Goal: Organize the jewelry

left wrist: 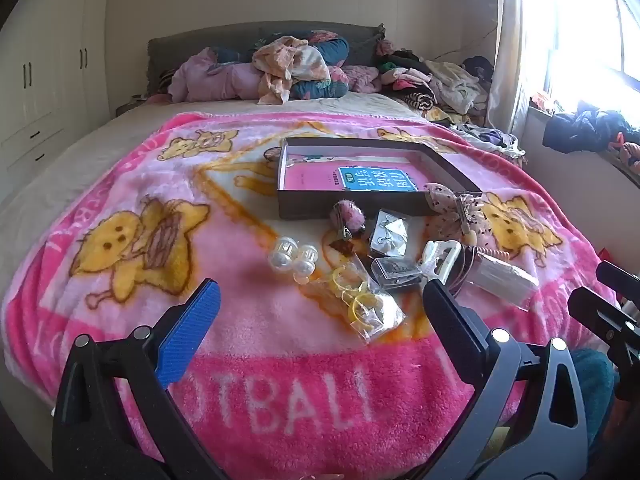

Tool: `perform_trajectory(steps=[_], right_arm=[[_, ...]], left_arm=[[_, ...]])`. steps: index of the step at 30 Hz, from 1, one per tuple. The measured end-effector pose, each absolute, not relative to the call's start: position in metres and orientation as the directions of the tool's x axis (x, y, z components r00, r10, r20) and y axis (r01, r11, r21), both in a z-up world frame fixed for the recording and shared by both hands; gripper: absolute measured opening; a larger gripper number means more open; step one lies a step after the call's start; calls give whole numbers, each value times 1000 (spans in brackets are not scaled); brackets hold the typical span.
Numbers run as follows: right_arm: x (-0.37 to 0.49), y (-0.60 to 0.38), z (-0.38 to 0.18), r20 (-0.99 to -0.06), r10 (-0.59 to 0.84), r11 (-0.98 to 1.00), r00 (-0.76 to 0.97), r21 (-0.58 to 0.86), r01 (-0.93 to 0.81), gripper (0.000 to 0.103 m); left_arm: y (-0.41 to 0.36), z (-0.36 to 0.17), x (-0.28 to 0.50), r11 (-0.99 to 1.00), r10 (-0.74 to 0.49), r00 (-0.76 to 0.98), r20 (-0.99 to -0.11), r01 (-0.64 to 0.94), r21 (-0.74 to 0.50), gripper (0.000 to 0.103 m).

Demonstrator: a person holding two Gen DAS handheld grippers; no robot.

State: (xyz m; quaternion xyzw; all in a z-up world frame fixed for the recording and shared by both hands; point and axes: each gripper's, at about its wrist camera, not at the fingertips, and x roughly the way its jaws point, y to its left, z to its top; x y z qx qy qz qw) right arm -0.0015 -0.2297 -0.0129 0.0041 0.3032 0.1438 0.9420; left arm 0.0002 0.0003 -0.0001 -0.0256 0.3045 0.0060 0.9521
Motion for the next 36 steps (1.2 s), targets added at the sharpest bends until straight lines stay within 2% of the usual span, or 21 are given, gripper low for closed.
perform_trajectory(steps=[36], right_arm=[[-11,-229,-5,-517,283,957,808,102,-270,97]], left_arm=[[-5,8,0,999,-4,827,-562,-22,-39,93]])
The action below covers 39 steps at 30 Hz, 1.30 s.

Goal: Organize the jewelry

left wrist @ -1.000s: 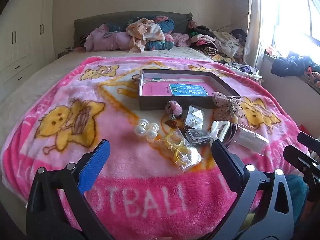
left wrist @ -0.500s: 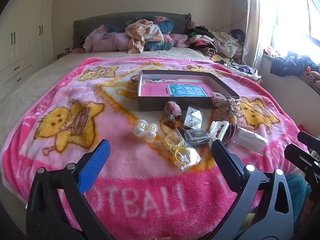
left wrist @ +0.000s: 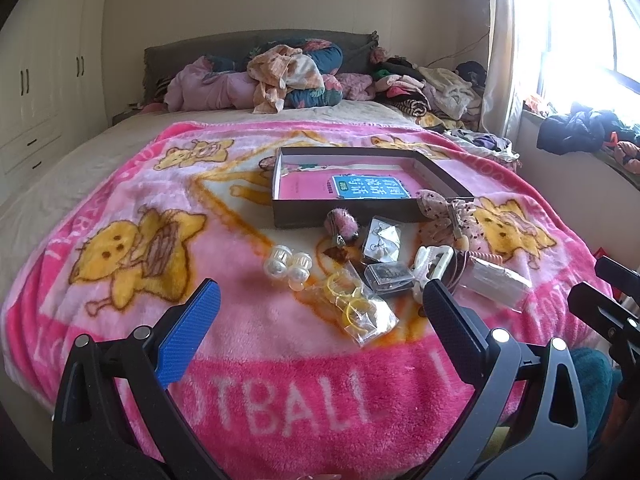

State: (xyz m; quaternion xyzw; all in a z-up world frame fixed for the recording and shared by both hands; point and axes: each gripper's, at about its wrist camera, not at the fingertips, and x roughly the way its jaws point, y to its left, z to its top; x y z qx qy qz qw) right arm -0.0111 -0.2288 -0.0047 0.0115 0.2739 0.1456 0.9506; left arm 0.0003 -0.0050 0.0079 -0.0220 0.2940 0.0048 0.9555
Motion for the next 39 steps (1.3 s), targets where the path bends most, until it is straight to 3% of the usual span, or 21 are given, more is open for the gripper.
perform_trajectory(steps=[39], right_arm=[[-11,-220,-3,-523,287,952,802,64,-298,97]], left_arm=[[-8,10,-1,999,-22,848,-529,-3,-46,93]])
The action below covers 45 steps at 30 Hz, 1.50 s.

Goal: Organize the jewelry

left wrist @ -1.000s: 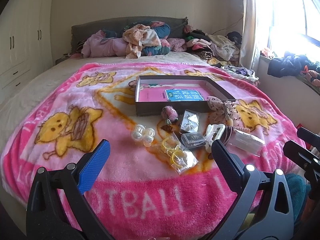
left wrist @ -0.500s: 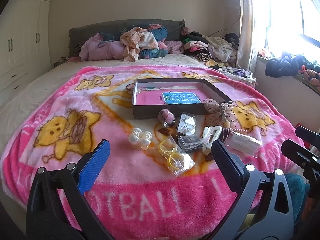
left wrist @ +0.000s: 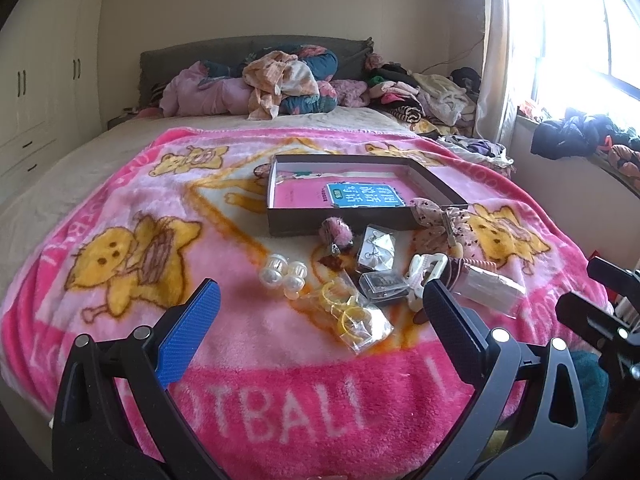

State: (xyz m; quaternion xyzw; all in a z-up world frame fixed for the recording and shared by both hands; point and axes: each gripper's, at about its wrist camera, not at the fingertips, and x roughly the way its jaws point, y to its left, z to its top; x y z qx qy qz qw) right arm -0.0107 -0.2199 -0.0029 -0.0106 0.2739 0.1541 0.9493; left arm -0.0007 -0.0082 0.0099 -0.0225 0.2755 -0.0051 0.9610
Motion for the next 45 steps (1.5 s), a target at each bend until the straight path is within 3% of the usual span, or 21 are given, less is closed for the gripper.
perform_trajectory(steps=[18,33,45], right_arm=[[28,-193,-11,-566,321,934,760,57,-351,97],[101,-211,-21,-613,235,966,754,57,-254,97],[163,-214,-47,-684,187,977,705,57,-203,97]], left_arm=[[36,-14,32,996,-13,795,-607,-41,-74,93],[39,-41,92,998,-51,743,-668,9,-67,92],[35,-58,115,993,-121,703,-701,76,-95,61]])
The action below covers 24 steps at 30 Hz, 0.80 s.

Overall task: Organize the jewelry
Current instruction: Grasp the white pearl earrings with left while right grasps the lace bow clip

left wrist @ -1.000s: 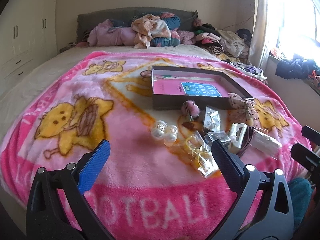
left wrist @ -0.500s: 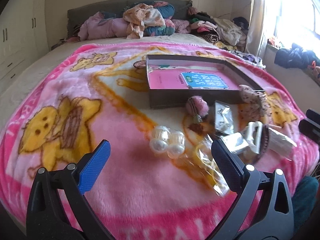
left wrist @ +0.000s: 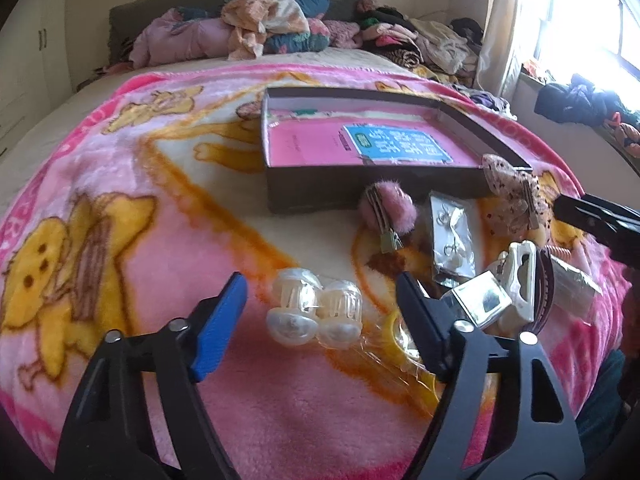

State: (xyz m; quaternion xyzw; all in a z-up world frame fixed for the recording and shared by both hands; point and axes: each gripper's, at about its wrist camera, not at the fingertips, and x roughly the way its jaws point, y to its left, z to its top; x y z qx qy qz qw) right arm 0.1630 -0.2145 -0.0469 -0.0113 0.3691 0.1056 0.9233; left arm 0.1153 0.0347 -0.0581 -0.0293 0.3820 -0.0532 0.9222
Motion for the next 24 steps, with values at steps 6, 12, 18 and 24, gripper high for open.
perform_trajectory(steps=[6,12,18,24], right_arm=[[188,-211,-63,-720,173,980,672,56,-192,96],[203,-210,-81,-769,183,978,612,79,-193,68],[199,-214,-82,-763,225,968,606,105,-227,26],[185,-225,-68,-720,249,964,647,123,-234,19]], left_arm=[[36,-64,118,991,-133,687,-715,95,-93,37],[38,-62,119,987,-163,683,-712,118,-112,37],[33,-53,120,983,-184,695,-696,139,-121,36],[32,-37,126,981,-195,715,-671,150,-126,36]])
